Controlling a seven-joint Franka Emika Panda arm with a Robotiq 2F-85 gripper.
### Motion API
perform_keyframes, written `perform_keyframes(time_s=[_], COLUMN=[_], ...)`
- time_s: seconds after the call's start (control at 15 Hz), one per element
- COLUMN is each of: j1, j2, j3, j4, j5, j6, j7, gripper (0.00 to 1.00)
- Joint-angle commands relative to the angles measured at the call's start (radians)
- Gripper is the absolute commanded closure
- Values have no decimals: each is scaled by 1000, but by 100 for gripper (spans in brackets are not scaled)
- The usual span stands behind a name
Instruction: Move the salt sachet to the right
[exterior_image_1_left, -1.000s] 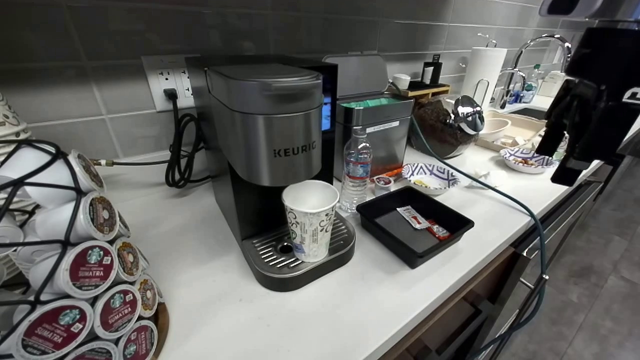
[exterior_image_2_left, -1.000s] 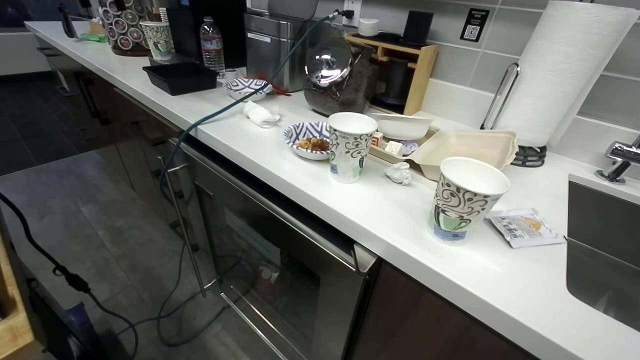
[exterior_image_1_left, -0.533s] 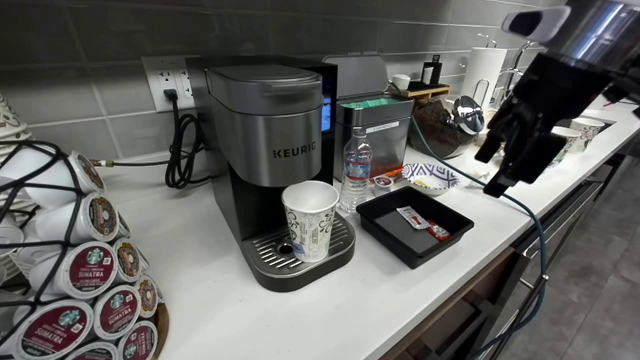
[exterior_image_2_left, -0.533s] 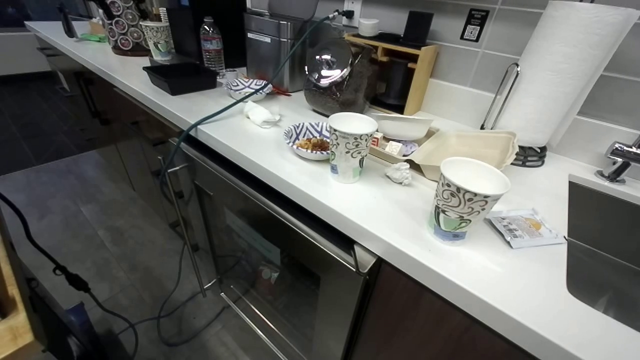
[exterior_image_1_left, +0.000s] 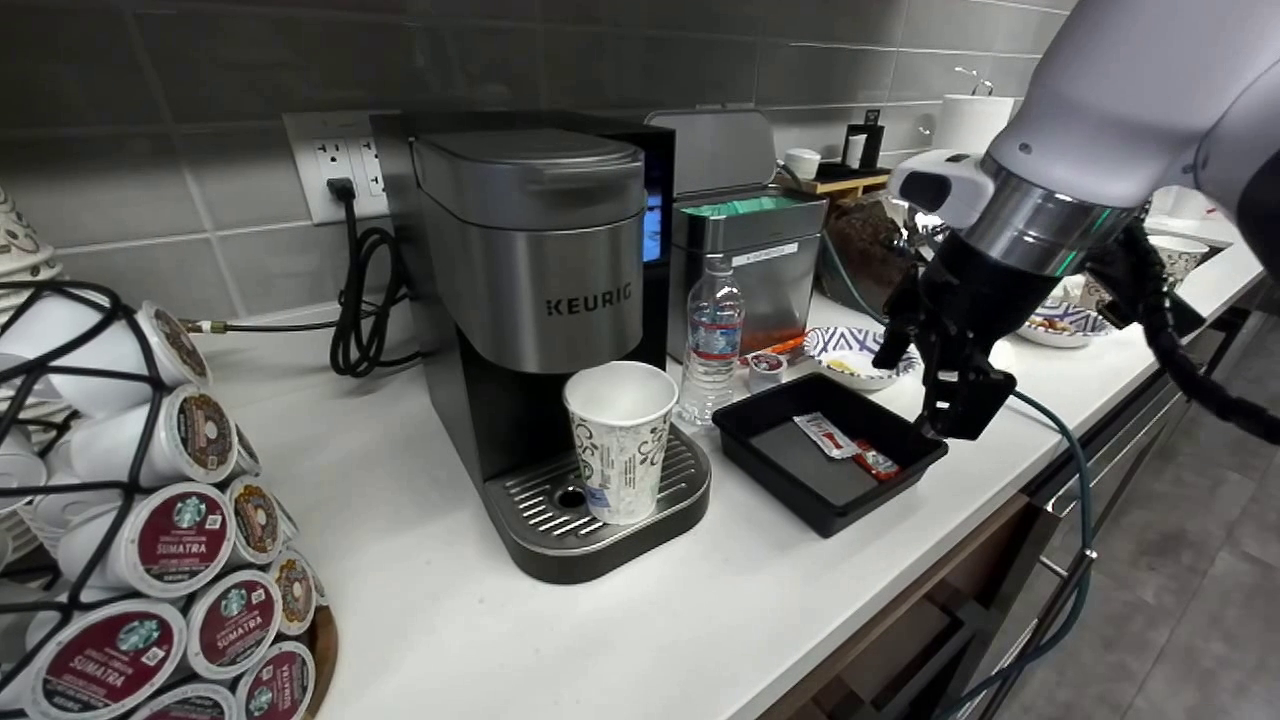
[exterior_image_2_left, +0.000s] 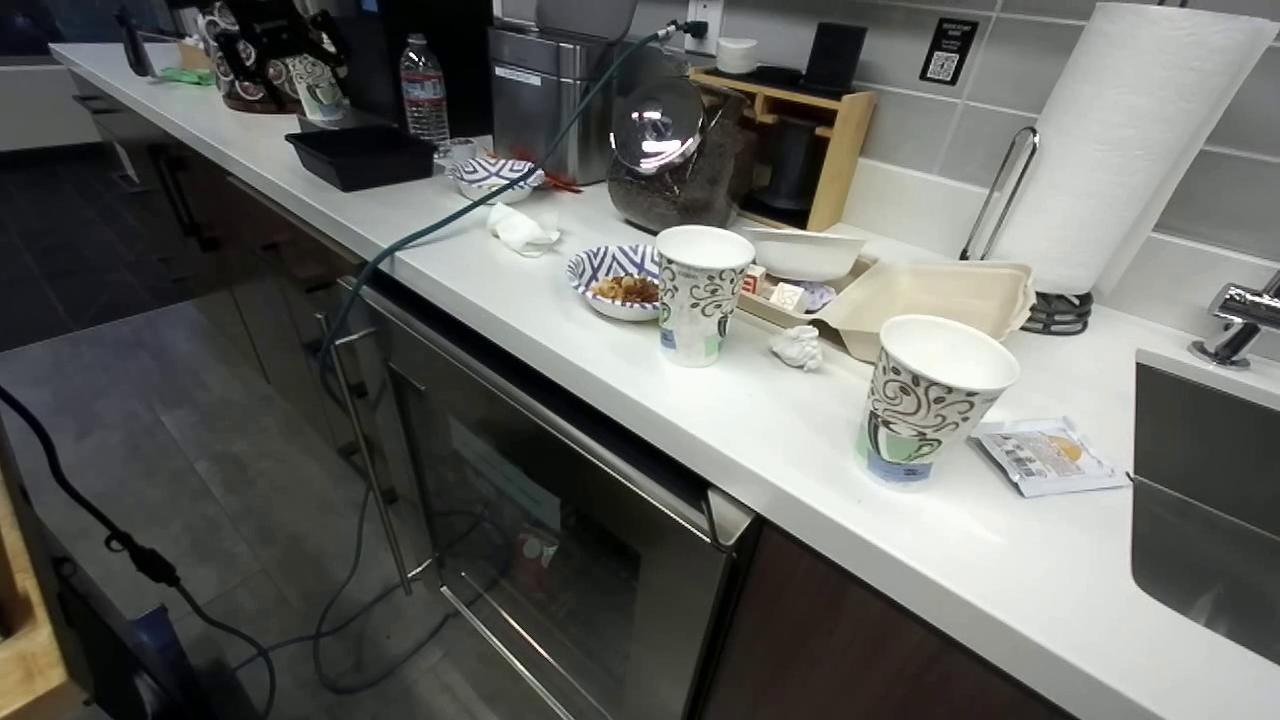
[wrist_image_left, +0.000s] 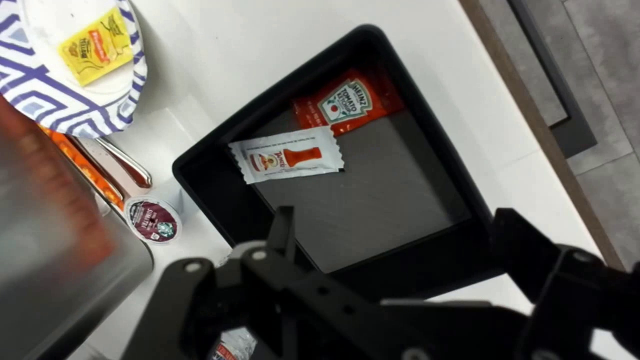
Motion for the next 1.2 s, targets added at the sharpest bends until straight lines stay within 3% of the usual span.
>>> perform_keyframes(time_s=[0.0, 0.47, 0.67, 1.13], j1=[5, 5, 4, 24], j2=[86, 208, 188, 272], j3=[-1, -5, -7, -70], j4=[74, 159, 138, 235], j5=[-39, 24, 8, -143], j6=[-54, -69, -51, -63], j7=[-10, 46, 30, 88], gripper=[0, 0, 0, 0])
